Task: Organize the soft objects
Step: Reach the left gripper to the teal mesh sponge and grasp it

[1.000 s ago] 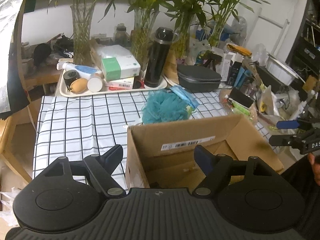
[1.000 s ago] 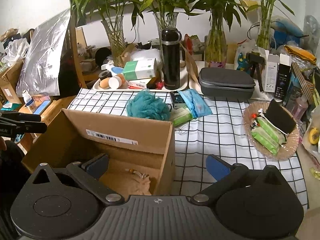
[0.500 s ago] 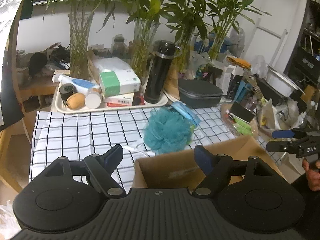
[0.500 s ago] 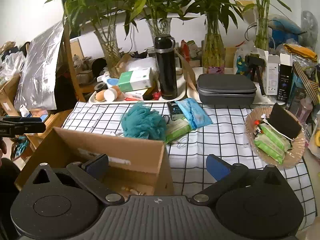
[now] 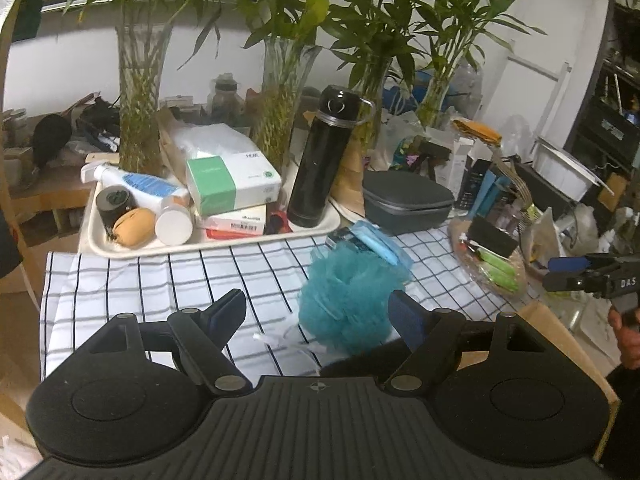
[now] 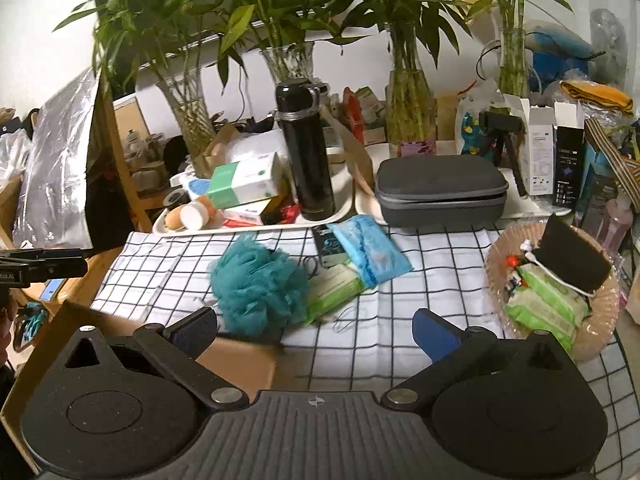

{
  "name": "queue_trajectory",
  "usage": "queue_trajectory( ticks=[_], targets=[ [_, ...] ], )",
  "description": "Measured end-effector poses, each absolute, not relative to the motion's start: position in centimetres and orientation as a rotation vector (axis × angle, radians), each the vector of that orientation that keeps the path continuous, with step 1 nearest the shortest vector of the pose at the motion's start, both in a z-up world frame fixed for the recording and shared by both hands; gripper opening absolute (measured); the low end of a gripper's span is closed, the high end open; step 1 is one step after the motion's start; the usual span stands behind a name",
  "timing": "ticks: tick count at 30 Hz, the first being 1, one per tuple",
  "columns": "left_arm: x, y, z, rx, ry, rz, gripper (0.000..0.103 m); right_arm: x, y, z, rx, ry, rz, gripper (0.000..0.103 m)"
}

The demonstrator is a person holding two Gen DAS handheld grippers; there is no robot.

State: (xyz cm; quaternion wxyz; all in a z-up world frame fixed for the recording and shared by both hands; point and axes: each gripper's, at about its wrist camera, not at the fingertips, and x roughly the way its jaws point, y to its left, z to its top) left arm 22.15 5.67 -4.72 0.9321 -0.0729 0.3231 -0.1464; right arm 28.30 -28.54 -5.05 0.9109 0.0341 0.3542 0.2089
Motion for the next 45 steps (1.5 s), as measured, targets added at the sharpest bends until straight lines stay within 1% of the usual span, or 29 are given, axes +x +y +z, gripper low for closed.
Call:
queue_trajectory(
  ticks=[8,16,28,32,34,41,45],
  targets=[
    [25.6,5.5,-6.5,-0.097,0.650,-0.326,0.078,30.8,-29.0,-5.5,0.069,0.739,0.401,0.103],
    [29.1,6.0,-8.3,-0.128,0.657,-0.316,0.078,32.3,-29.0,-6.3,0.053,0.755,0.374,0.103],
    [33.2,3.8,-11.6,-0.098,0.775,-0.556,0.078,34.3,-28.7,-7.2,0.046,0.790,0.332,0.103],
    [34.1,3.0,-12.4,-0.088,0.810,-0.638,0.081,34.7,-28.6,-7.3,0.046,0.797,0.329,0.103],
    [34.7,2.6,-12.7,-0.086,0.820,-0.667,0.084,34.7,-28.4,-7.3,0.043,0.791,0.325,0.103],
    [36.2,0.9,-13.6,-0.046,0.851,-0.689,0.084,34.9,-28.3,-7.4,0.036,0.785,0.328,0.103],
    [36.8,0.6,-14.3,-0.080,0.861,-0.704,0.084,35.2,-28.2,-7.6,0.030,0.797,0.324,0.103]
  ],
)
